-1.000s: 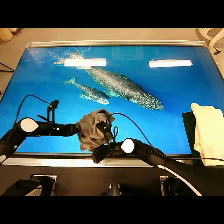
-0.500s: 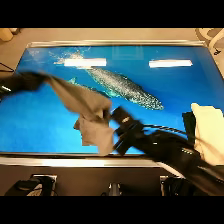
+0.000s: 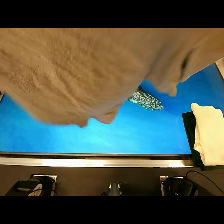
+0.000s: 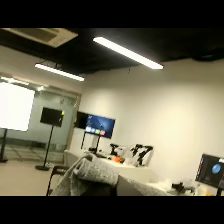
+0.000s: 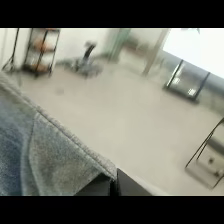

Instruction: Fold the shirts.

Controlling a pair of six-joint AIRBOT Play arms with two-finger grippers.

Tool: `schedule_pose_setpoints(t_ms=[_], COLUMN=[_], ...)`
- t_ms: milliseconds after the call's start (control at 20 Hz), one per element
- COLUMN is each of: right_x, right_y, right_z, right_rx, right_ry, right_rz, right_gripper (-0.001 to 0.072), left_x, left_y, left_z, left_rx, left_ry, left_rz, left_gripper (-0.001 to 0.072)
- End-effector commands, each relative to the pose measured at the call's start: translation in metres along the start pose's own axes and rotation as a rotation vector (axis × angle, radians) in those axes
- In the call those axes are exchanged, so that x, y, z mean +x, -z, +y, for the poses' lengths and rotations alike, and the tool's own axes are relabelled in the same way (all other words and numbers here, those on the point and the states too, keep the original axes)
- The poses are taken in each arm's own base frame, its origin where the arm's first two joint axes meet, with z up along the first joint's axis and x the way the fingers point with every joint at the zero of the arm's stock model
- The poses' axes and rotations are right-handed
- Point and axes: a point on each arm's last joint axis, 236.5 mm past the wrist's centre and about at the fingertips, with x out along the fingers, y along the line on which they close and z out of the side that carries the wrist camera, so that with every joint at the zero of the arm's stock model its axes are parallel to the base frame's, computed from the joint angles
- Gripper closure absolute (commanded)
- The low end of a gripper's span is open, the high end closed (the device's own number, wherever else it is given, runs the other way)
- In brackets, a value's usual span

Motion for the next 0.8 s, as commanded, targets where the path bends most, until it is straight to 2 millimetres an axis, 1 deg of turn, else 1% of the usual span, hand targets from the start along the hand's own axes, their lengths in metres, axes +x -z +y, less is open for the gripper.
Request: schedule_pose_setpoints(t_ms=[0, 50, 100, 150, 200, 250, 300, 350, 400, 450, 500, 550, 600, 650, 700, 750], right_x=[-0.024, -0.023, -0.02, -0.012, -0.003, 0.009, 0.02, 0.032, 0.041, 0.049, 0.057, 0.066, 0.078, 0.094, 0.114, 0.134], right_y=[-0.054, -0.062, -0.067, -0.064, -0.056, -0.041, -0.024, -0.001, 0.029, 0.055, 0.083, 0.106, 0.126, 0.146, 0.168, 0.191], right_z=[-0.038, -0.035, -0.03, -0.026, -0.022, -0.018, -0.013, -0.01, -0.006, -0.003, 0.001, 0.011, 0.028, 0.05, 0.067, 0.077], right_rx=[-0.001, -0.007, -0.017, -0.046, -0.084, -0.123, -0.16, -0.195, -0.224, -0.252, -0.281, -0.314, -0.339, -0.345, -0.332, -0.271], right_ry=[0.077, 0.072, 0.068, 0.071, 0.079, 0.088, 0.095, 0.11, 0.126, 0.147, 0.181, 0.189, 0.181, 0.171, 0.173, 0.187], right_rz=[-0.179, -0.214, -0.231, -0.215, -0.173, -0.106, -0.029, 0.074, 0.203, 0.318, 0.438, 0.527, 0.582, 0.604, 0.613, 0.615], right_gripper=[0.0689, 0.0689, 0.0689, 0.0689, 0.0689, 0.0689, 0.0689, 0.0689, 0.069, 0.0689, 0.069, 0.069, 0.069, 0.069, 0.069, 0.069], left_x=[-0.012, -0.01, -0.007, -0.004, 0.0, 0.003, 0.003, 0.001, -0.005, -0.013, -0.021, -0.032, -0.044, -0.055, -0.063, -0.066], left_y=[-0.031, -0.025, -0.015, -0.002, 0.018, 0.046, 0.076, 0.113, 0.15, 0.191, 0.23, 0.273, 0.314, 0.35, 0.381, 0.402], left_z=[-0.014, -0.013, -0.011, -0.006, 0.004, 0.02, 0.038, 0.061, 0.083, 0.105, 0.123, 0.139, 0.154, 0.166, 0.18, 0.191], left_rx=[-0.021, -0.021, -0.022, -0.016, 0.003, 0.03, 0.053, 0.069, 0.073, 0.062, 0.039, 0.001, -0.039, -0.081, -0.122, -0.136], left_ry=[0.021, 0.02, 0.018, 0.006, -0.02, -0.063, -0.11, -0.164, -0.215, -0.26, -0.295, -0.321, -0.347, -0.375, -0.409, -0.43], left_rz=[-0.088, -0.063, -0.027, 0.019, 0.087, 0.186, 0.292, 0.416, 0.532, 0.649, 0.745, 0.836, 0.919, 0.981, 1.019, 1.033], left_gripper=[0.0684, 0.0684, 0.0684, 0.0684, 0.0684, 0.0684, 0.0684, 0.0684, 0.0684, 0.0684, 0.0684, 0.0684, 0.0684, 0.0683, 0.0683, 0.0683])
